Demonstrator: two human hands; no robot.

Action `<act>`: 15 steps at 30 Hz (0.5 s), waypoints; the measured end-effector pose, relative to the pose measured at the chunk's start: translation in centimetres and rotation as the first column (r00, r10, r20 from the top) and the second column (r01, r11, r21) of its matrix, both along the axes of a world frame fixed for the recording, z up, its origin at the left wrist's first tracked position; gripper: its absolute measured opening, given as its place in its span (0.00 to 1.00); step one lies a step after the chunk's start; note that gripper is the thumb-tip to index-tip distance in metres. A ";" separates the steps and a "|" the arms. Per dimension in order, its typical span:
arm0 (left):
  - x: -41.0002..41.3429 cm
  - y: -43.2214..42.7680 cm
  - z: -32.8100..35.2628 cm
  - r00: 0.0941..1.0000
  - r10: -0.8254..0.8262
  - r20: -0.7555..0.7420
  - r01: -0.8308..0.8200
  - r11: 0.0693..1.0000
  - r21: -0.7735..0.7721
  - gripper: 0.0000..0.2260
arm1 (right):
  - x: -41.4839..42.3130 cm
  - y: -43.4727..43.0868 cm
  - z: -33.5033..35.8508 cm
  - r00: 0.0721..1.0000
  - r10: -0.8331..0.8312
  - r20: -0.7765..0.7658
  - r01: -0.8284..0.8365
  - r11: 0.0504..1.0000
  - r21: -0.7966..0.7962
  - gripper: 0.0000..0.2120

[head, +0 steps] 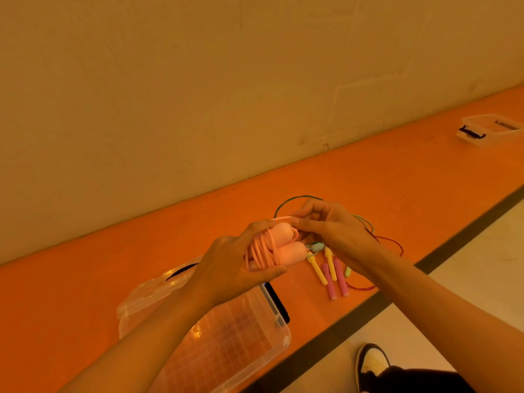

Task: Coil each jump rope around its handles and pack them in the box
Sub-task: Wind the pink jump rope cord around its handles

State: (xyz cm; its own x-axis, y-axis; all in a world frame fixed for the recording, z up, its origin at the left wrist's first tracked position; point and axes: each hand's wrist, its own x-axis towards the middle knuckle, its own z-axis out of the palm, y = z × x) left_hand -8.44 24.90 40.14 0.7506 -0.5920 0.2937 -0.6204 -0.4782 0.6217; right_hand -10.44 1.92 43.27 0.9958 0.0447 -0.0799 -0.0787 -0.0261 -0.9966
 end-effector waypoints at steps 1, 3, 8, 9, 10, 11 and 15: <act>0.0 0.0 0.1 1.000 0.000 -0.001 0.000 1.000 -0.002 0.33 | -0.3 0.1 0.0 1.000 0.005 0.013 -0.005 1.000 -0.017 0.10; -0.2 0.1 0.2 1.000 0.008 -0.009 -0.008 1.000 -0.007 0.32 | -0.8 0.3 0.0 0.999 0.009 0.040 -0.006 0.998 -0.059 0.08; -0.2 0.2 0.2 0.997 0.072 -0.039 -0.073 0.997 -0.022 0.29 | -1.5 0.6 0.1 0.995 0.036 0.092 -0.023 0.990 -0.142 0.11; -0.3 0.1 0.3 0.997 0.062 -0.041 -0.064 0.997 -0.033 0.29 | -1.5 0.6 0.2 0.995 0.034 0.097 -0.020 0.989 -0.146 0.11; -0.3 0.2 0.3 0.998 0.051 -0.044 -0.053 0.997 -0.047 0.28 | -1.6 0.6 0.3 0.994 0.037 0.104 -0.021 0.989 -0.148 0.11; -0.3 0.2 0.4 0.998 0.044 -0.049 -0.046 0.997 -0.057 0.28 | -1.6 0.6 0.4 0.993 0.040 0.111 -0.023 0.989 -0.149 0.11; -0.1 0.1 0.3 0.997 0.052 -0.049 -0.053 0.998 -0.022 0.29 | -1.6 0.9 0.4 0.979 0.023 0.200 0.034 0.961 -0.276 0.12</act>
State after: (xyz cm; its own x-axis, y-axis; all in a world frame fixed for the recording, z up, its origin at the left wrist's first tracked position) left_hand -8.56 25.02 40.41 0.7939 -0.5451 0.2694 -0.5640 -0.4945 0.6614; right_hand -12.04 2.78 43.71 0.9927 0.0436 0.1121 0.1201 -0.3032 -0.9453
